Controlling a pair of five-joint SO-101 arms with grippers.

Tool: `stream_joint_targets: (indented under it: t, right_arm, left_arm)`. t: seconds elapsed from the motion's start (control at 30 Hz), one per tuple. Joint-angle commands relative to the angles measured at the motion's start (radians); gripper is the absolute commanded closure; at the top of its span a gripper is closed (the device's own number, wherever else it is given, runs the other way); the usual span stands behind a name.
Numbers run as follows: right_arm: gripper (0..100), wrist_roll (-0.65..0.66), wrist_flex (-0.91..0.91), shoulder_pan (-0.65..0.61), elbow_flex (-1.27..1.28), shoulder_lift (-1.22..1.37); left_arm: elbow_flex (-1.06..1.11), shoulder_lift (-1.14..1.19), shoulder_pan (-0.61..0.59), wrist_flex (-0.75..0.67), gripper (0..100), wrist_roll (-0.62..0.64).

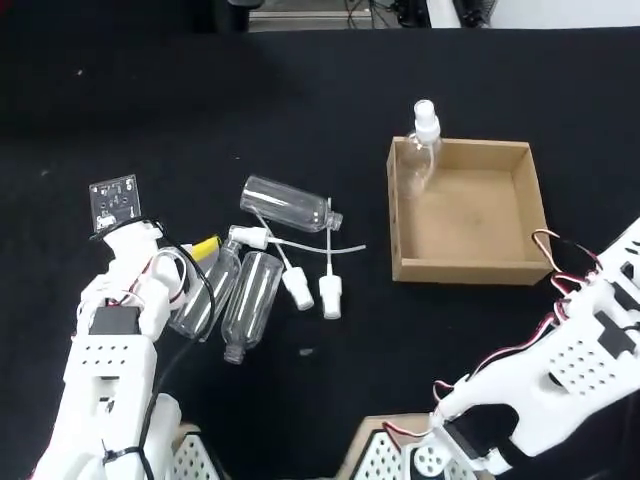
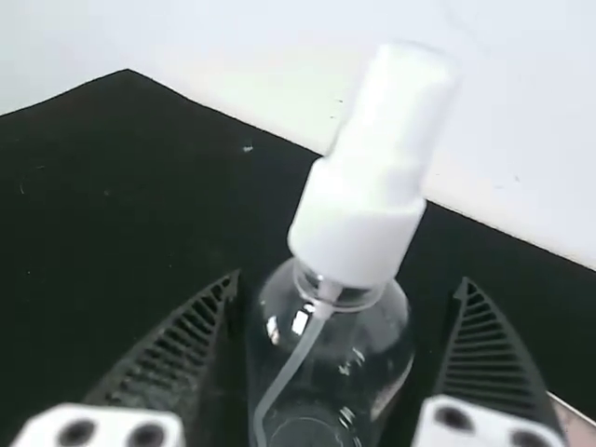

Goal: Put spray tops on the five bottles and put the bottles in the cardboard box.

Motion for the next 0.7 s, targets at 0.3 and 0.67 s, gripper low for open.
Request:
stream_joint_targets:
  t: [0.3, 0.67]
  right_arm:
    - [98.8, 0.003, 0.005, 0.011, -0.05, -0.076]
    - [98.8, -0.005, 0.014, 0.014, -0.019, -0.117]
  left_arm:
    - [-0.008, -0.015, -0.012, -0.021, 70, 0.003]
    - [-0.01, -0.015, -0.012, -0.021, 70, 0.003]
